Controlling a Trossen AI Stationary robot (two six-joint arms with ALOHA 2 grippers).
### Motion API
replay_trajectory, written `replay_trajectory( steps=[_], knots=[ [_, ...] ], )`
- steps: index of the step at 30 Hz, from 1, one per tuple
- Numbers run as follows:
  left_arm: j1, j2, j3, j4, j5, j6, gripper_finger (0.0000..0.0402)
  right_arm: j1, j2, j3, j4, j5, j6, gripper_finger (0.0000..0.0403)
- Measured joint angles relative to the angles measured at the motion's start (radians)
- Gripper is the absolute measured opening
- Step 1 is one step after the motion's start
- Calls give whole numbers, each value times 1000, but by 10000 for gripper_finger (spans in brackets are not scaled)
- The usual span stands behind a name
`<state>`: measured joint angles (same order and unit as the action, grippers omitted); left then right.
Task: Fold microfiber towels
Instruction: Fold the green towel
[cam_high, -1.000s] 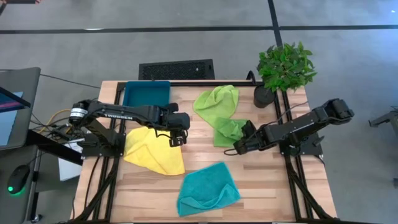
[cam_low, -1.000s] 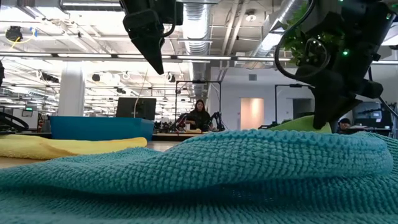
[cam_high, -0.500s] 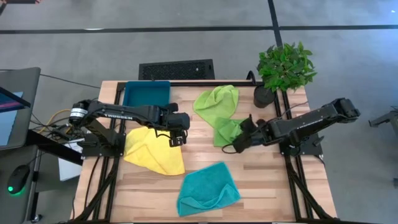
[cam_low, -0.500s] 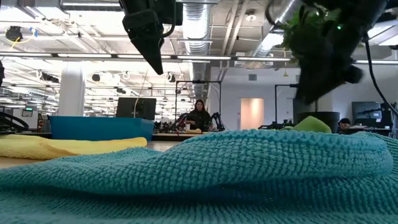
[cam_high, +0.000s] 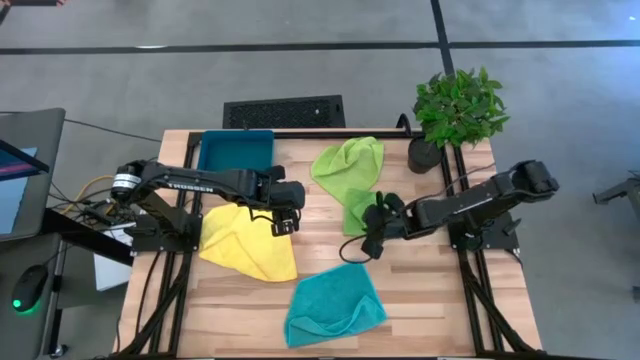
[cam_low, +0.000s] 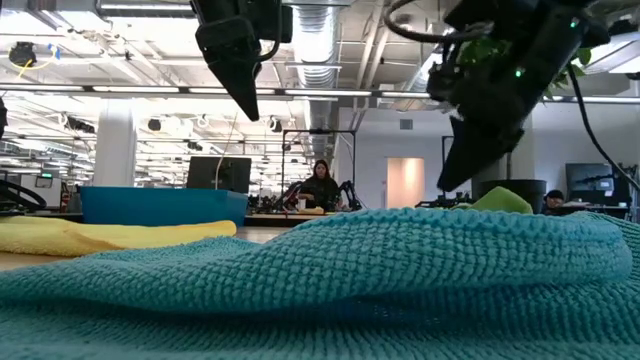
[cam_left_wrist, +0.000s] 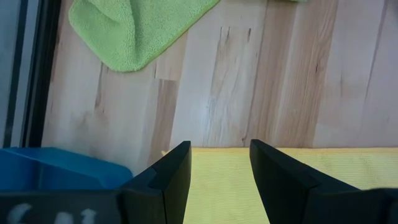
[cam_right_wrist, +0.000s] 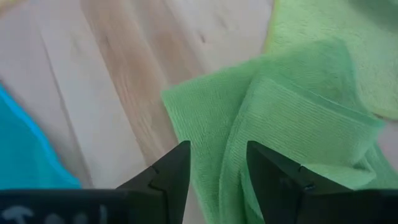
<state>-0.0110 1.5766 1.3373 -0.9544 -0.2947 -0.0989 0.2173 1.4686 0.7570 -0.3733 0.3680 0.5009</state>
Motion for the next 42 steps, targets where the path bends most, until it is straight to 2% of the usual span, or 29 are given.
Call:
replay_trajectory(
  steps=[4, 8, 15, 27, 31, 36, 42],
  knots=[
    [0, 0, 0, 0, 0, 0, 158, 16, 40, 0, 16, 2, -122, 177],
    [0, 0, 0, 0, 0, 0, 158, 16, 79, 0, 21, 35, -167, 176],
    [0, 0, 0, 1, 0, 0, 158, 15, 123, 0, 9, 111, -188, 173],
    [0, 0, 0, 1, 0, 0, 158, 10, 123, 0, -60, 129, -187, 170],
    [0, 0, 0, 1, 0, -1, 158, 6, 123, 0, -110, 132, -140, 163],
    [0, 0, 0, 2, 0, -1, 158, -6, 123, 0, -135, 134, -109, 124],
    [0, 0, 0, 2, 0, -2, 158, -20, 123, 0, -135, 133, -97, 38]
  ],
)
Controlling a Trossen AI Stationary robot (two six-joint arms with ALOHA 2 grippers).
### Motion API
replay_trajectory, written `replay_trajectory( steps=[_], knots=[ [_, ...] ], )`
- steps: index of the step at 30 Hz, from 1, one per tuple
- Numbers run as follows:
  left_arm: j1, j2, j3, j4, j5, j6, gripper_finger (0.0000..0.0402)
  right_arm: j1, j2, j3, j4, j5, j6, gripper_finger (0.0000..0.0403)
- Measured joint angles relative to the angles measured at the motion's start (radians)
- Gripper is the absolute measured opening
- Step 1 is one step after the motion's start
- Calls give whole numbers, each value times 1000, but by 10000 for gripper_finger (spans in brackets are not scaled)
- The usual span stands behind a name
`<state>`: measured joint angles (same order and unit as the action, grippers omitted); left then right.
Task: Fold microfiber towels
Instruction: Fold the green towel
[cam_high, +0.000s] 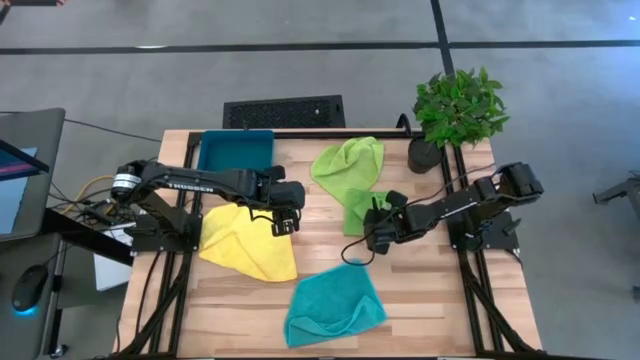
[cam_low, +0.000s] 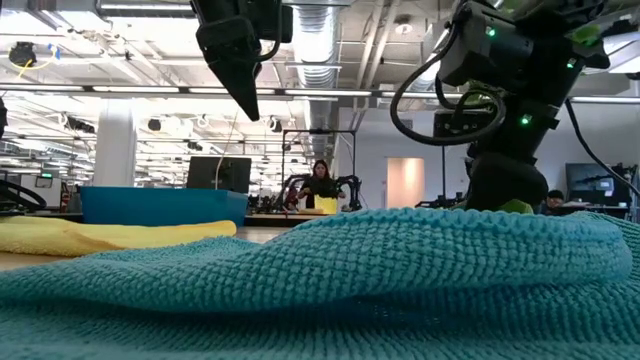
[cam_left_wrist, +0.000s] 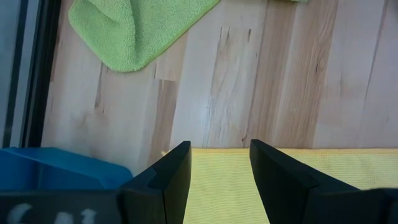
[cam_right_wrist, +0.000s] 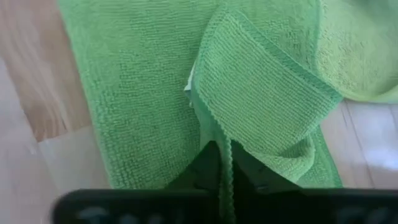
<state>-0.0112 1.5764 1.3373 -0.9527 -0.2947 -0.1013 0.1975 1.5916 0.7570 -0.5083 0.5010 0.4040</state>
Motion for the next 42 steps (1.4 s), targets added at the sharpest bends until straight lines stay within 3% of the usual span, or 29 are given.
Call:
replay_trajectory(
  steps=[3, 8, 14, 23, 30, 42],
  knots=[
    [0, 0, 0, 0, 0, 0, 158, -11, -10, 0, -10, 0, 57, 11],
    [0, 0, 0, 0, 0, 0, 158, -17, -44, -1, -35, 10, 196, 25],
    [0, 0, 0, -2, 0, -1, 158, -14, -99, -1, -161, 25, 505, 7],
    [0, 0, 0, -2, 0, -1, 158, -8, -115, -1, -299, -27, 875, 23],
    [0, 0, 0, -1, 0, -1, 158, -8, -115, -1, -291, -83, 823, 25],
    [0, 0, 0, -2, 0, -1, 158, -18, -114, -1, -284, -68, 765, 118]
  ],
)
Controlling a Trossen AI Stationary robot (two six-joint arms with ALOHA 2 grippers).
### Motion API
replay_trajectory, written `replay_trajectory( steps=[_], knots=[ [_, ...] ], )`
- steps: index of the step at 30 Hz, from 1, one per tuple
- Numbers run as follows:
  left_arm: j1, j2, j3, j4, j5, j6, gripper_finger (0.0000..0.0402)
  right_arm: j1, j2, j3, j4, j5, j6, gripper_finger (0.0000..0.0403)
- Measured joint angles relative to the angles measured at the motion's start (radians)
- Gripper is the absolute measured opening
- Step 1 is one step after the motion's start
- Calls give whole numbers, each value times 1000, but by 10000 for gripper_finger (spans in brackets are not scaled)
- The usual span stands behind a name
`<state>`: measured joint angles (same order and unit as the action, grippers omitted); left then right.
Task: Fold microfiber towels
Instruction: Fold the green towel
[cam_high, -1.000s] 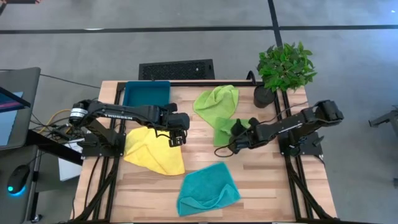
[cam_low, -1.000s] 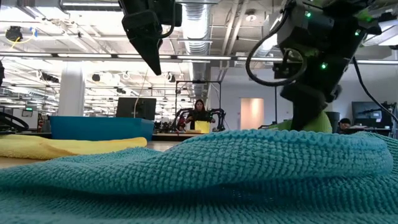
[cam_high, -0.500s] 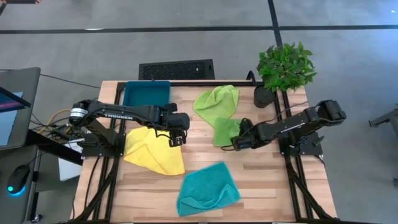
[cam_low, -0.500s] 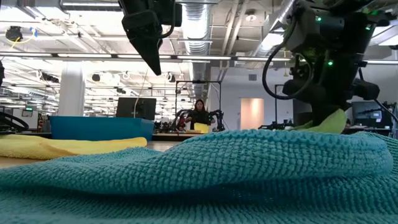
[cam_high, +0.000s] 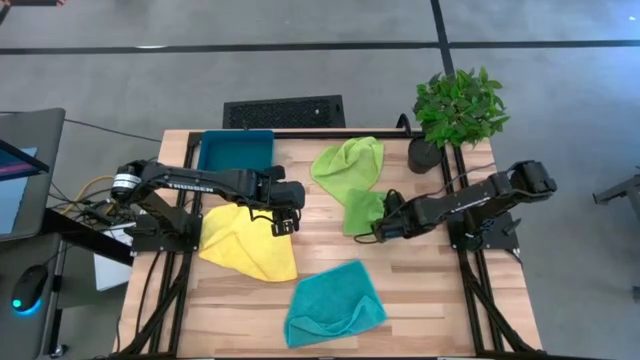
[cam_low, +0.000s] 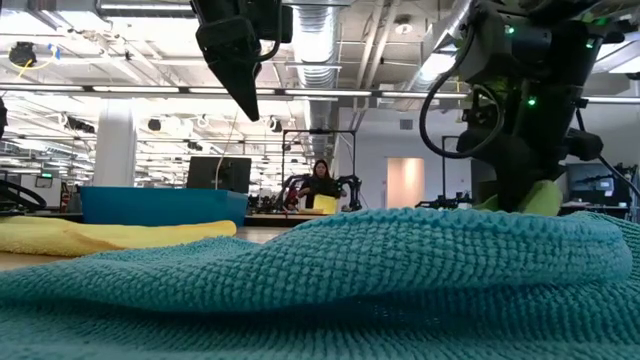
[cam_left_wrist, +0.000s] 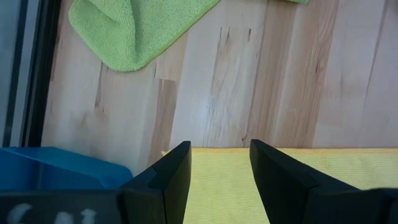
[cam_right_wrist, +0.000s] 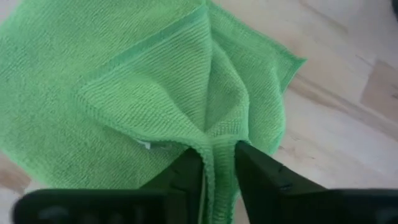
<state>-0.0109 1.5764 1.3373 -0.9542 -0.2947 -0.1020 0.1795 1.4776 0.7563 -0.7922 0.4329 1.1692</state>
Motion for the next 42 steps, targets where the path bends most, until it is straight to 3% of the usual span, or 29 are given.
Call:
replay_trajectory(
  steps=[5, 10, 22, 32, 42],
  knots=[
    [0, 0, 0, 0, 0, 0, 158, -29, -10, 0, -23, 10, 0, 167],
    [0, 0, 0, -1, 0, 0, 158, -62, -9, 0, -49, 15, 35, 183],
    [0, 0, 0, -1, 0, -8, 158, -44, -9, 0, -97, 77, 227, 150],
    [0, 0, 0, -2, 0, -8, 158, 16, -9, 0, -292, 92, 486, 127],
    [0, 12, 0, 38, 0, -14, 158, 79, -13, 76, -381, 131, 482, 128]
  ],
)
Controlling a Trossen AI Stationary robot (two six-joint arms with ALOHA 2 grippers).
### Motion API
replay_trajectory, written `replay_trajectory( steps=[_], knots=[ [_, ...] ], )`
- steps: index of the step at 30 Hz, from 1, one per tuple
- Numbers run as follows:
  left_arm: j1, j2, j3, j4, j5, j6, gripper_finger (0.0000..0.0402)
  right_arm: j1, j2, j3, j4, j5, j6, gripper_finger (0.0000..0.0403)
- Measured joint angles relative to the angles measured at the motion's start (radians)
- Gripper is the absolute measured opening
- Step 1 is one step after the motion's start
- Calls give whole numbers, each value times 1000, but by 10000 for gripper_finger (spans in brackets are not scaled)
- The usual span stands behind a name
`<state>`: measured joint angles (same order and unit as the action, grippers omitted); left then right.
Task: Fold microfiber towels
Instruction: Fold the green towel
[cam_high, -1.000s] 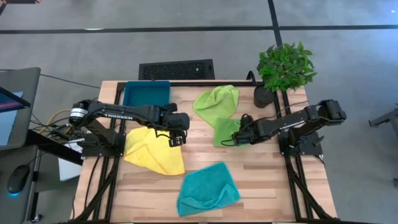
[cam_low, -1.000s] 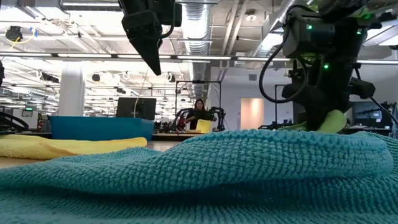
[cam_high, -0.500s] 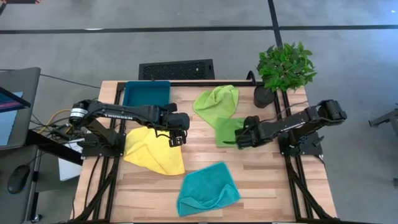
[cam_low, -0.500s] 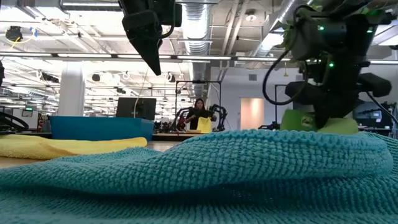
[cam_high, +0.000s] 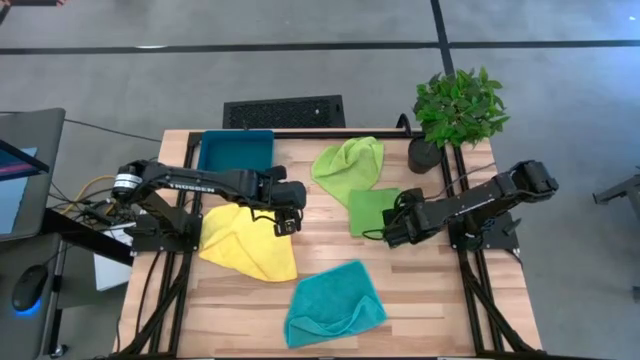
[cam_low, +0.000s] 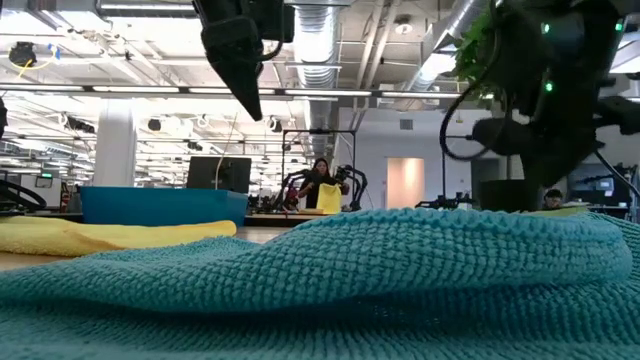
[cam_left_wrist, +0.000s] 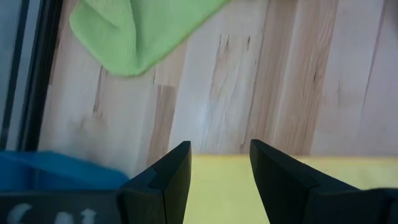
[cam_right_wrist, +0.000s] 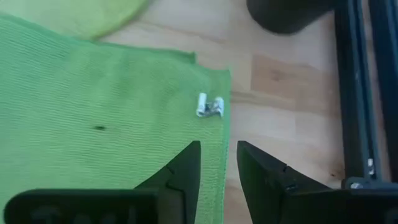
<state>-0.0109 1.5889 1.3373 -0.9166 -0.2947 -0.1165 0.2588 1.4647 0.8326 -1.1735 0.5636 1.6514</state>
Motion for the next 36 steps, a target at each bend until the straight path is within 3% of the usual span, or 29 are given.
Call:
replay_trajectory(
  steps=[4, 11, 14, 22, 31, 36],
  knots=[
    [13, 37, 0, 137, 18, -58, 158, 32, -11, 75, -73, 29, -63, 128],
    [60, 139, 2, 372, 242, -163, 158, 73, -49, 137, -79, 51, -221, 127],
    [84, 213, -2, 409, 274, -210, 158, 94, -73, 149, -84, 49, -268, 127],
    [119, 373, 0, 690, 406, -250, 158, 161, -165, 163, -26, 73, -366, 127],
    [98, 477, 0, 901, 363, 130, 158, 193, -197, 163, -16, 105, -377, 127],
    [77, 537, 7, 1029, 303, 239, 158, 193, -195, 162, -14, 109, -377, 127]
  ],
)
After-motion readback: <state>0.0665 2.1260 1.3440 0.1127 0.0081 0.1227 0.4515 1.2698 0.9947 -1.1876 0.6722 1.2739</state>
